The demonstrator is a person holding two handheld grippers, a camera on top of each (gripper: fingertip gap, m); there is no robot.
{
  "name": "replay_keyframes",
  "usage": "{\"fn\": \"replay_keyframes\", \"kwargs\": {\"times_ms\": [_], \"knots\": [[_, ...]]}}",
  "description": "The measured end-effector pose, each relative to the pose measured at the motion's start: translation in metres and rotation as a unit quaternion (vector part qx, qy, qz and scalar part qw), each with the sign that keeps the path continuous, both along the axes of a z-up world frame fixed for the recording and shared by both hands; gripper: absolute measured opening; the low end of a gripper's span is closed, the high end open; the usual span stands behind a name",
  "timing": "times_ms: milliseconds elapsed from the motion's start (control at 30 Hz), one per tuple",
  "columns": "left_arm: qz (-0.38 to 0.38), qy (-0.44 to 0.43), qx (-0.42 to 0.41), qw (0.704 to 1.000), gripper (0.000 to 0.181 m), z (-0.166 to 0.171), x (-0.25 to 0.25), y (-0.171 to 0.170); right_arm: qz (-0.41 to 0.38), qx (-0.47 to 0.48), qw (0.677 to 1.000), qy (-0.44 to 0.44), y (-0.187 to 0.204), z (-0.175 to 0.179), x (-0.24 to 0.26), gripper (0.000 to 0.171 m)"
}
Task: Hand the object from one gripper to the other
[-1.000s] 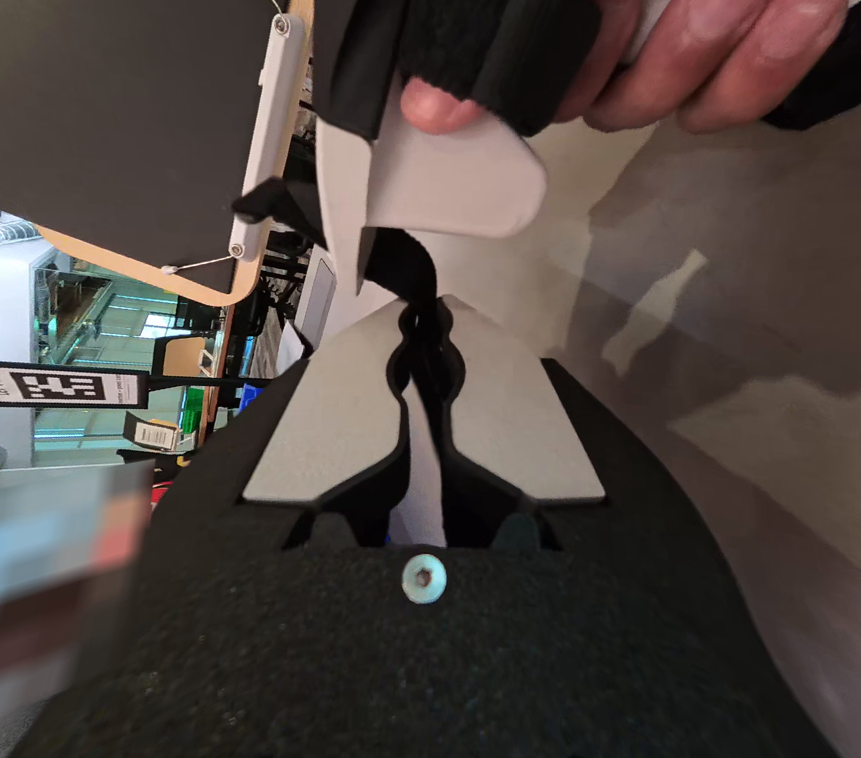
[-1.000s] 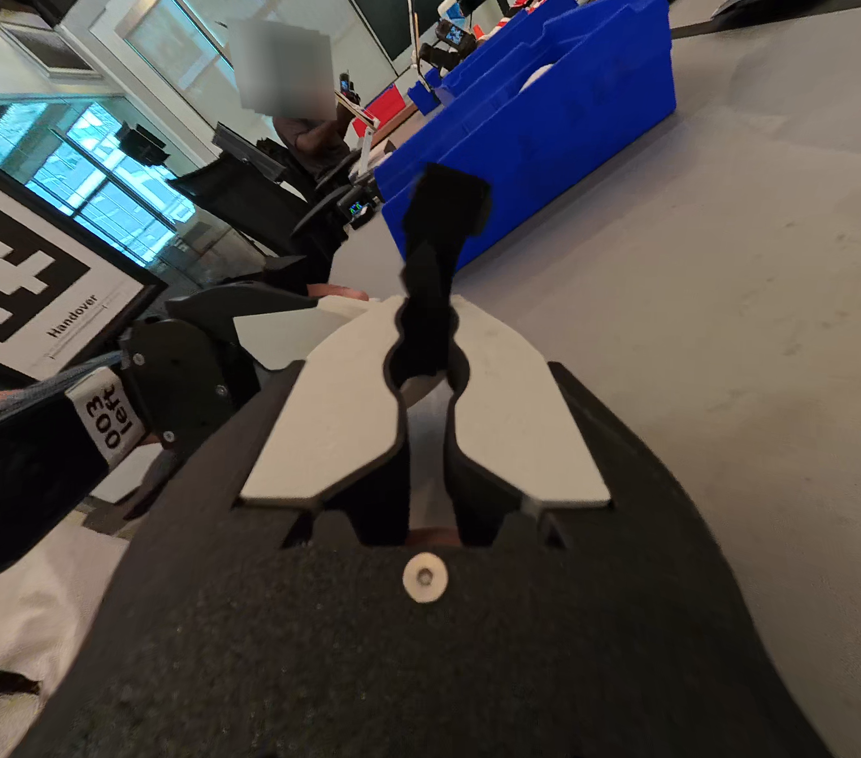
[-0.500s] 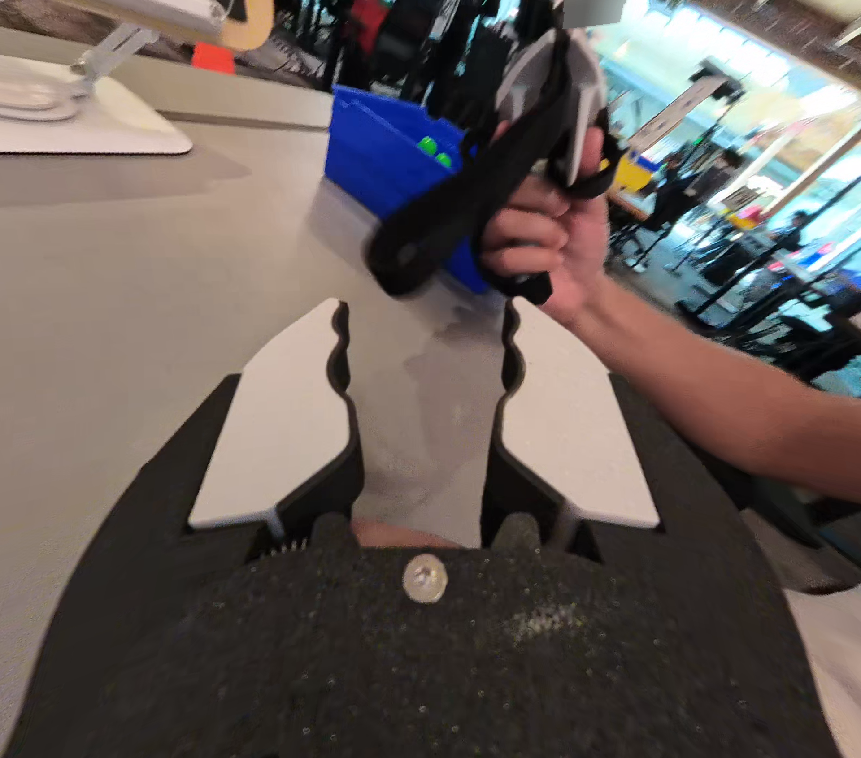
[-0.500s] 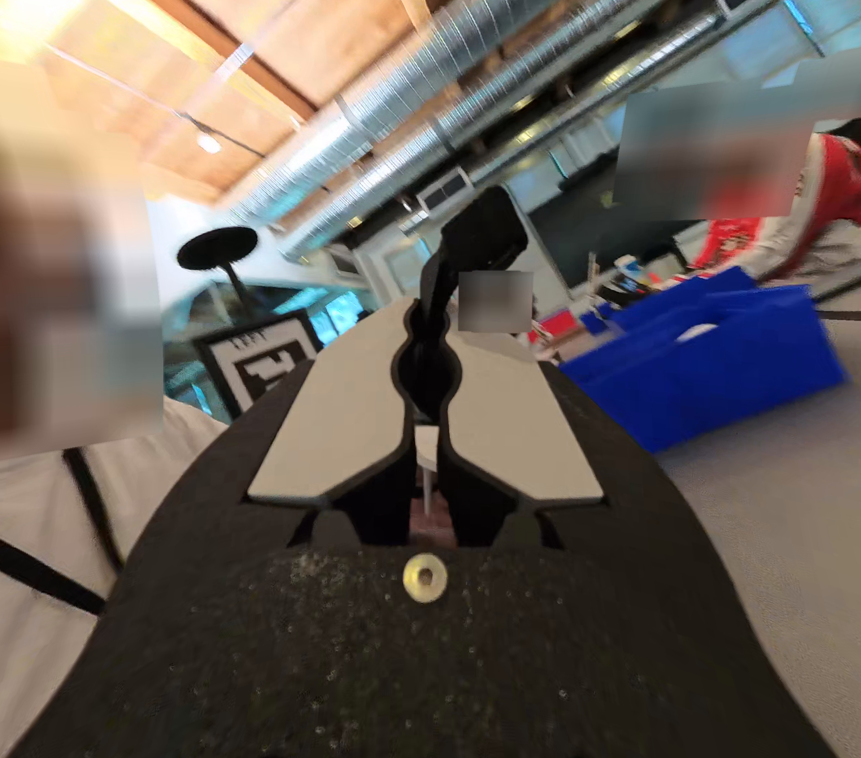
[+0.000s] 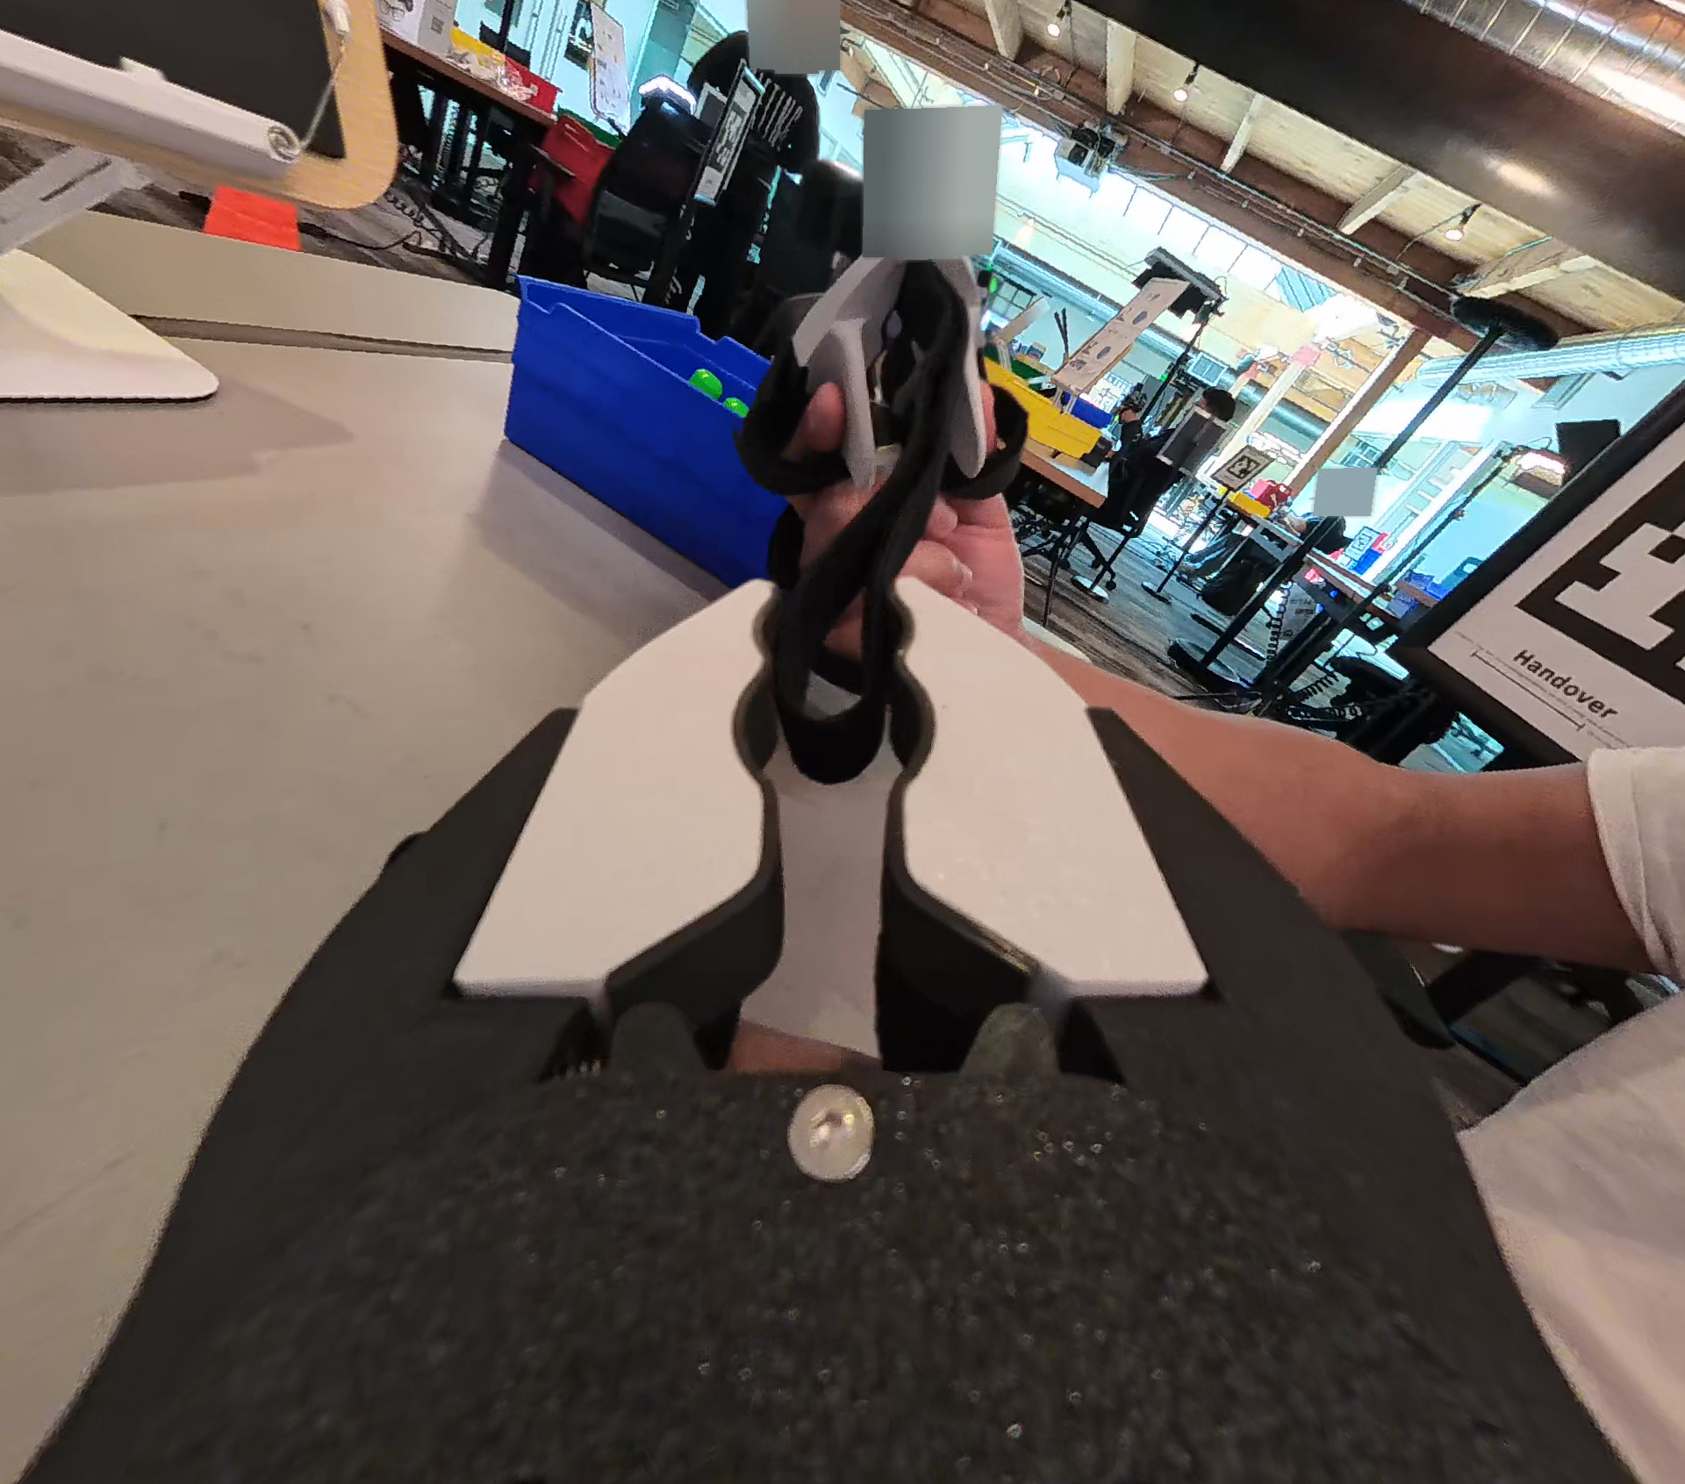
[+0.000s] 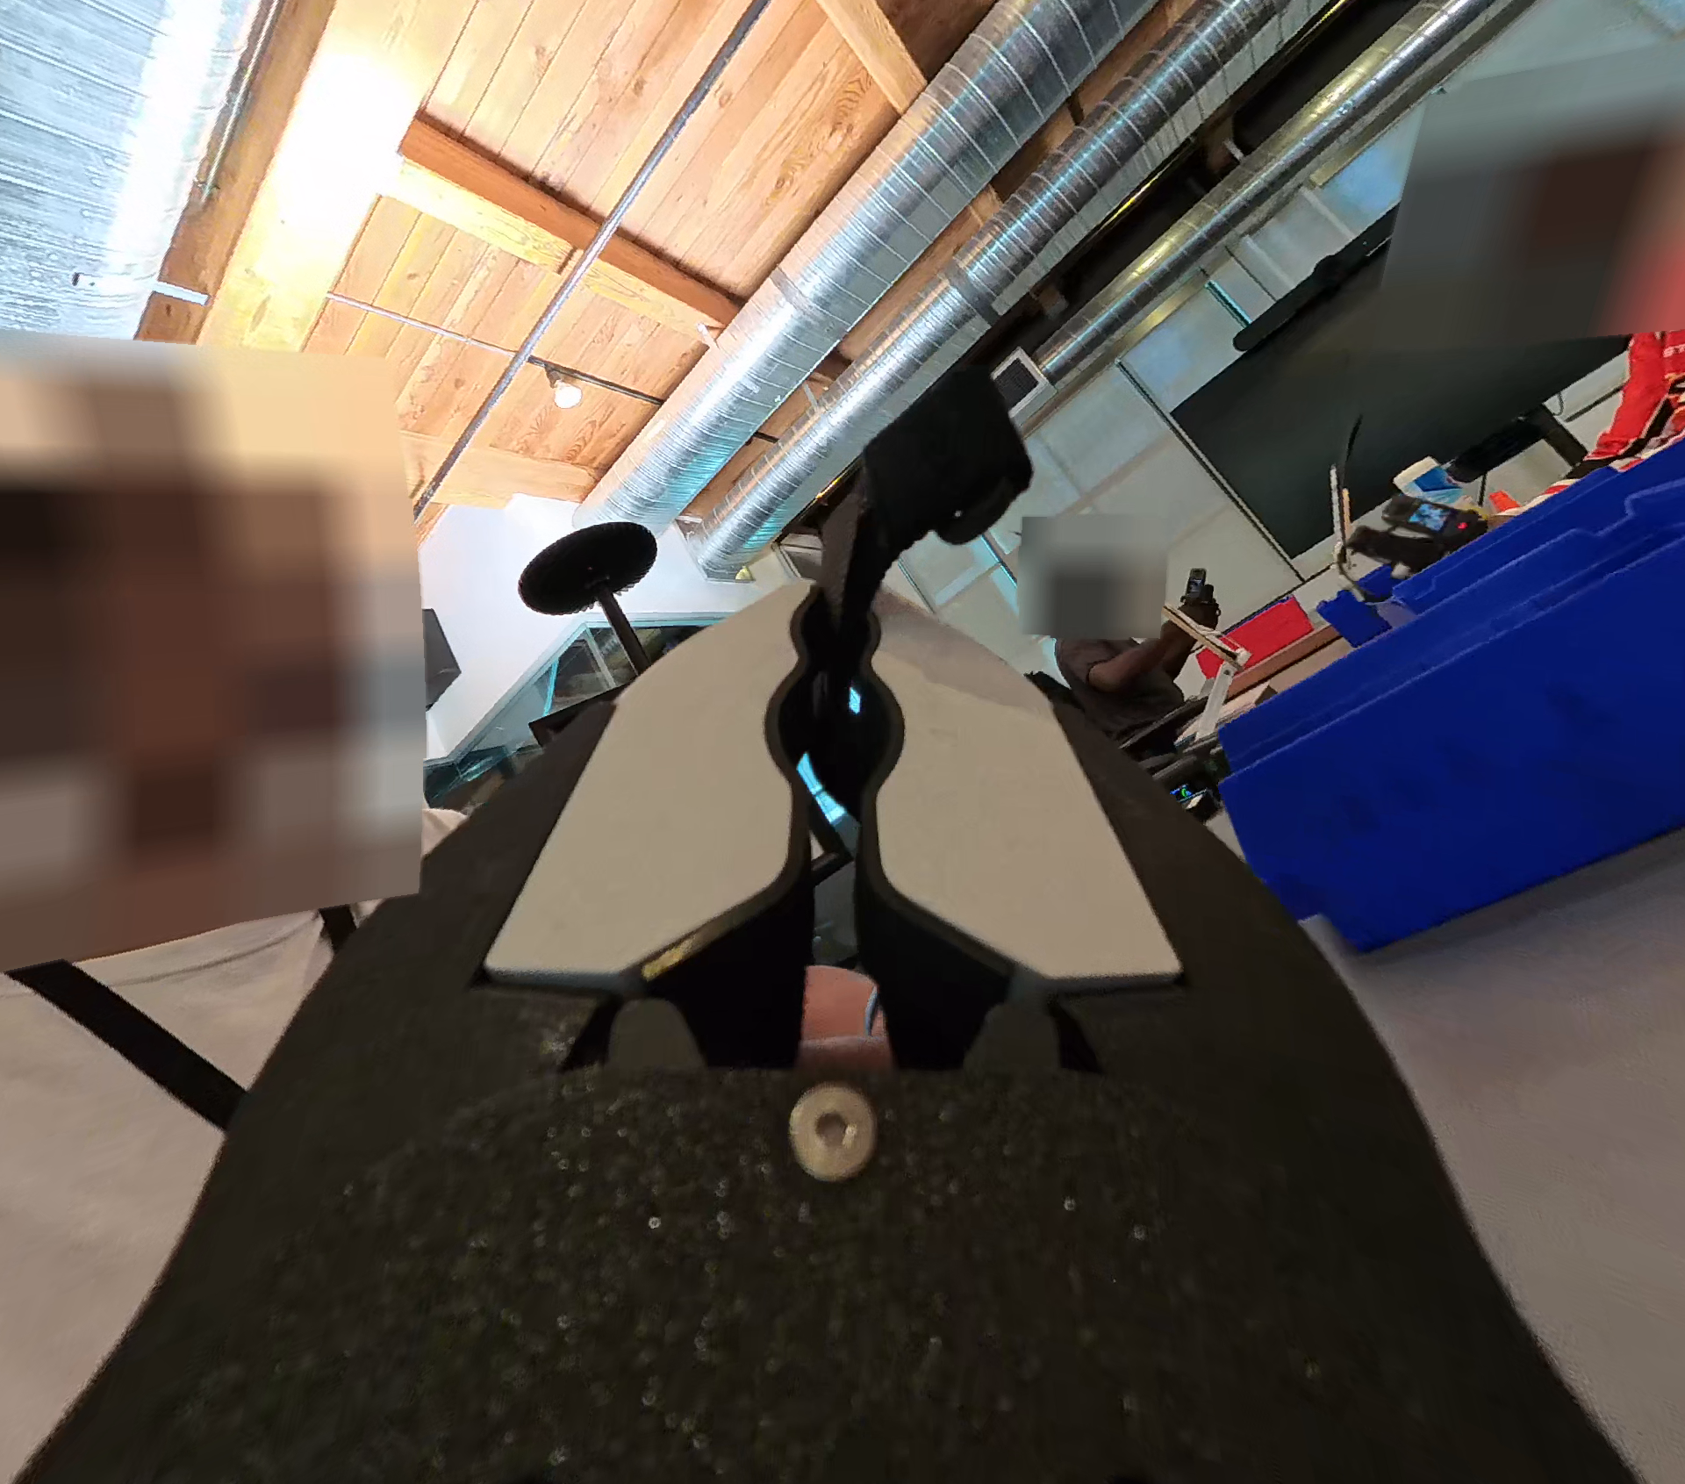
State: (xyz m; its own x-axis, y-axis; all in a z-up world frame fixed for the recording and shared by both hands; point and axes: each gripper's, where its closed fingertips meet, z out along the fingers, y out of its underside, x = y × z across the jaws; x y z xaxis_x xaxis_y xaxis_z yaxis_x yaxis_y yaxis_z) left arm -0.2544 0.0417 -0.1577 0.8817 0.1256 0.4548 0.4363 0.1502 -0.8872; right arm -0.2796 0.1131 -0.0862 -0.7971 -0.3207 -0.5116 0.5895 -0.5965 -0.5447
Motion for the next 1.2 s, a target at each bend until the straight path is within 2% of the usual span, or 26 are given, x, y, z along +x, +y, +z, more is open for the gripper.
{"fn": "replay_keyframes", "kwargs": {"times_ms": [67, 133, 200, 300, 333, 433, 500, 567, 633, 667, 700, 767, 833, 900, 933, 967, 1100, 1200], "knots": [[-0.008, 0.002, -0.008, 1.0, 0.005, -0.001, 0.001, -0.001, -0.013, 0.012, 1.0, -0.011, 0.0, -0.005, -0.006, 0.003], [-0.005, 0.014, -0.025, 1.0, 0.005, -0.003, 0.0, -0.002, -0.053, 0.038, 0.997, -0.031, 0.002, -0.015, -0.018, 0.004], [0.008, 0.033, -0.049, 0.998, 0.005, -0.005, -0.005, -0.006, -0.116, 0.109, 0.986, -0.055, 0.003, -0.033, -0.036, 0.008], [0.055, 0.066, -0.097, 0.992, 0.004, -0.01, -0.023, -0.02, -0.238, 0.253, 0.936, -0.052, 0.01, -0.055, -0.057, 0.049], [0.071, 0.072, -0.112, 0.989, 0.004, -0.012, -0.031, -0.026, -0.278, 0.306, 0.91, -0.019, 0.011, -0.059, -0.059, 0.051], [0.102, 0.076, -0.158, 0.979, 0.004, -0.02, -0.049, -0.043, -0.391, 0.443, 0.8, 0.105, 0.011, -0.062, -0.06, 0.062], [0.1, 0.059, -0.183, 0.976, 0.004, -0.025, -0.053, -0.045, -0.432, 0.527, 0.697, 0.223, -0.006, -0.068, -0.052, 0.068], [0.091, 0.047, -0.2, 0.975, 0.004, -0.029, -0.05, -0.043, -0.437, 0.612, 0.573, 0.325, -0.027, -0.084, -0.041, 0.065], [0.078, 0.048, -0.223, 0.971, 0.004, -0.035, -0.044, -0.037, -0.42, 0.663, 0.462, 0.414, -0.049, -0.102, -0.032, 0.062], [0.056, 0.05, -0.235, 0.969, 0.004, -0.039, -0.037, -0.032, -0.416, 0.675, 0.415, 0.446, -0.058, -0.11, -0.029, 0.066], [0.048, 0.053, -0.254, 0.965, 0.004, -0.043, -0.033, -0.029, -0.414, 0.676, 0.385, 0.473, -0.065, -0.115, -0.026, 0.068], [0.041, 0.07, -0.291, 0.953, 0.004, -0.051, -0.026, -0.023, -0.404, 0.664, 0.354, 0.52, -0.079, -0.123, -0.016, 0.064], [0.039, 0.089, -0.32, 0.942, 0.004, -0.056, -0.02, -0.018, -0.399, 0.656, 0.332, 0.549, -0.086, -0.127, -0.01, 0.052], [0.03, 0.097, -0.332, 0.938, 0.004, -0.059, -0.014, -0.014, -0.398, 0.654, 0.324, 0.556, -0.088, -0.128, -0.009, 0.039], [0.028, 0.1, -0.335, 0.937, 0.004, -0.06, -0.013, -0.013, -0.395, 0.654, 0.324, 0.558, -0.088, -0.129, -0.008, 0.025], [0.028, 0.102, -0.341, 0.934, 0.004, -0.062, -0.012, -0.012, -0.392, 0.655, 0.323, 0.56, -0.087, -0.129, -0.008, 0.022], [0.033, 0.115, -0.337, 0.934, 0.007, -0.065, -0.013, -0.01, -0.377, 0.667, 0.327, 0.553, -0.085, -0.134, -0.009, 0.022], [0.04, 0.111, -0.303, 0.946, 0.03, -0.058, -0.015, -0.009, -0.383, 0.672, 0.316, 0.549, -0.078, -0.134, -0.015, 0.022]]}}
